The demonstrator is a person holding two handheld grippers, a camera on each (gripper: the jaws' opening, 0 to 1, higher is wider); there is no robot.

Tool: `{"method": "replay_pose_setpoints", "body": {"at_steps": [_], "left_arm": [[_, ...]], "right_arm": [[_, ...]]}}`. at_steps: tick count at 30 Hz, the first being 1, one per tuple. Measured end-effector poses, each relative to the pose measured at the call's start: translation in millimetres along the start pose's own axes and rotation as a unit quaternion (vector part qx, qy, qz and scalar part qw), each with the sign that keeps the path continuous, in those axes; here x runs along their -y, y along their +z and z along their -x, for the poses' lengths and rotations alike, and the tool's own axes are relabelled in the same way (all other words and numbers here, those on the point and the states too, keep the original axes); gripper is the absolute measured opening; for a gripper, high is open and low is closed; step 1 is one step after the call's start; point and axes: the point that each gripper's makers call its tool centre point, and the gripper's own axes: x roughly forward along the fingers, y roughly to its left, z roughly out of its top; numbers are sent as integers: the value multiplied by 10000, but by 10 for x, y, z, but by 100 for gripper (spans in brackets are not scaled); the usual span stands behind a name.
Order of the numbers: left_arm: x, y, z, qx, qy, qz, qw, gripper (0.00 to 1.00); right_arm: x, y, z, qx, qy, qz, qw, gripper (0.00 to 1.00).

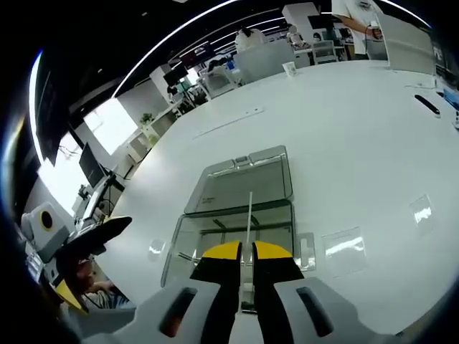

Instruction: Insert the divider into the dual guide fixture by aligning both edges with the guide slots and pushing it downward to the bottom, including one-sided entry, uneven engagement, binding, and posture correction.

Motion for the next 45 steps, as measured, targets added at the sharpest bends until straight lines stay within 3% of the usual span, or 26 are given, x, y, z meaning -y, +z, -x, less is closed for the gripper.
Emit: {"method": "replay_pose_setpoints", "body": {"at_steps": [9,11,45], "left_arm": [[7,10,-8,16,-12,9,10000,97],[8,7,-7,27,-19,43,10000,97],[23,-54,-1,-51,-69,122,9999,97]], "right_arm": [[-63,-8,-18,-20,-57,311,9995,1],[-69,-18,-33,-59,-74,541,9985,1],[-117,-114,-166,-248,25,832,9962,1]]}}
